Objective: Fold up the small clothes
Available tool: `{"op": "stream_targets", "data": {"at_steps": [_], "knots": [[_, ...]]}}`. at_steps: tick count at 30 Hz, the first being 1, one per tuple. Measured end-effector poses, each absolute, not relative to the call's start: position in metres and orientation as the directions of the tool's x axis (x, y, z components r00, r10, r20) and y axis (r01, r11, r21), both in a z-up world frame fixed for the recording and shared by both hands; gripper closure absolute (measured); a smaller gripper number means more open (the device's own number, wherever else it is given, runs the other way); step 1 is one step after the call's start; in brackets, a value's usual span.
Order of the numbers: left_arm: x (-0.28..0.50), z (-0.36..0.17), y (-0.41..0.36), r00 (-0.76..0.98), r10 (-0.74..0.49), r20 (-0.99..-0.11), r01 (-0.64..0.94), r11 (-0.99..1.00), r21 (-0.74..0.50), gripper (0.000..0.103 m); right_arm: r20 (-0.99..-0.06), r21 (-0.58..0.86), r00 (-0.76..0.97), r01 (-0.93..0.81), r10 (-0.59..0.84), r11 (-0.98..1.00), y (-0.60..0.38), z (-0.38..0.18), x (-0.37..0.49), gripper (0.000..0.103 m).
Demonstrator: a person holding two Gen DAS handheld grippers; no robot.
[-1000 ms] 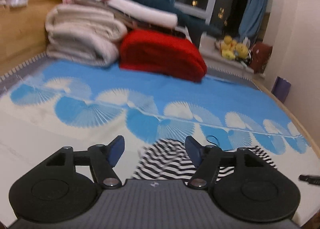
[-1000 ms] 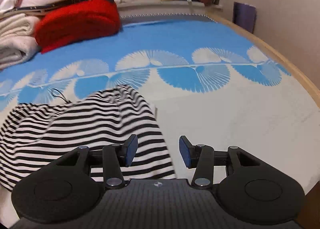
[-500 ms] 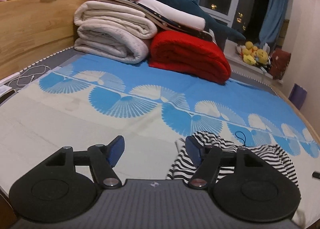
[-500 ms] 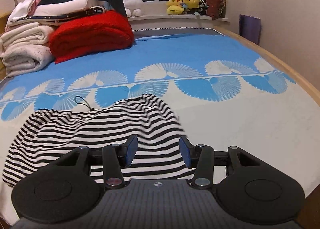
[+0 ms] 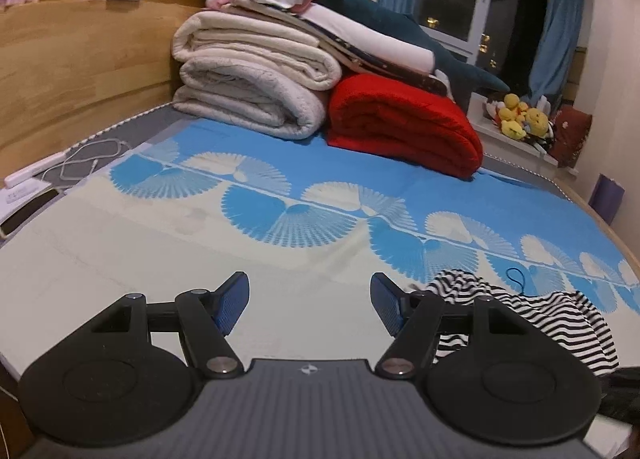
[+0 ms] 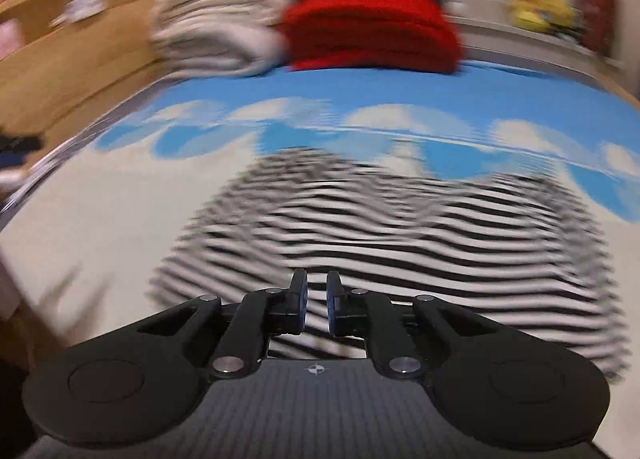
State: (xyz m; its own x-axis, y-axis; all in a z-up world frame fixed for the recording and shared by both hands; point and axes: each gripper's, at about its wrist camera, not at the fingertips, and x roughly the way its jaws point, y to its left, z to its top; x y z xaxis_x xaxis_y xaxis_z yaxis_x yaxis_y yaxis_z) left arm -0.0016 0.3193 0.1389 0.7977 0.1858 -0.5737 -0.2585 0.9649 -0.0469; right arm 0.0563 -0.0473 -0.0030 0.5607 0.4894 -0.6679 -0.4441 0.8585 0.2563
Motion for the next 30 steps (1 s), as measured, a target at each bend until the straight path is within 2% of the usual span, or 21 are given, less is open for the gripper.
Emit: {"op": "stream_targets", "data": {"at_steps": [5, 11, 13, 15, 20, 22, 26, 30], "knots": [[-0.013, 0.139, 0.351, 0.790, 0.211, -0.576, -0.316, 0.945, -0.088, 0.031, -0.692, 0.190, 0.483, -0.595, 0.537, 0.781, 0.047, -0.009, 0.055, 0.086], [-0.023, 0.140, 0.377, 0.789, 0.222, -0.573, -0.339, 0.935, -0.104, 0.031, -0.757, 0.092, 0.405, -0.711, 0.513, 0.697, 0.112, -0.035, 0.051, 0.066], [-0.025, 0.140, 0.383, 0.788, 0.226, -0.572, -0.341, 0.935, -0.101, 0.031, -0.789, 0.059, 0.383, -0.732, 0.481, 0.679, 0.124, -0.046, 0.052, 0.052], [-0.029, 0.139, 0.390, 0.789, 0.227, -0.571, -0.340, 0.935, -0.098, 0.031, -0.816, 0.019, 0.373, -0.745, 0.441, 0.667, 0.132, -0.056, 0.053, 0.052], [-0.040, 0.137, 0.412, 0.788, 0.241, -0.566, -0.363, 0.925, -0.111, 0.031, -0.815, -0.025, 0.404, -0.741, 0.416, 0.671, 0.142, -0.063, 0.059, 0.056], [-0.042, 0.136, 0.422, 0.785, 0.250, -0.567, -0.383, 0.915, -0.126, 0.031, -0.812, -0.078, 0.431, -0.747, 0.393, 0.660, 0.147, -0.064, 0.057, 0.091], [-0.048, 0.135, 0.436, 0.776, 0.266, -0.571, -0.418, 0.896, -0.151, 0.031, -0.801, -0.084, 0.453, -0.732, 0.391, 0.676, 0.148, -0.061, 0.060, 0.095], [-0.051, 0.133, 0.439, 0.763, 0.273, -0.586, -0.429, 0.892, -0.143, 0.031, -0.749, -0.131, 0.514, -0.734, 0.418, 0.667, 0.154, -0.038, 0.038, 0.097]]}}
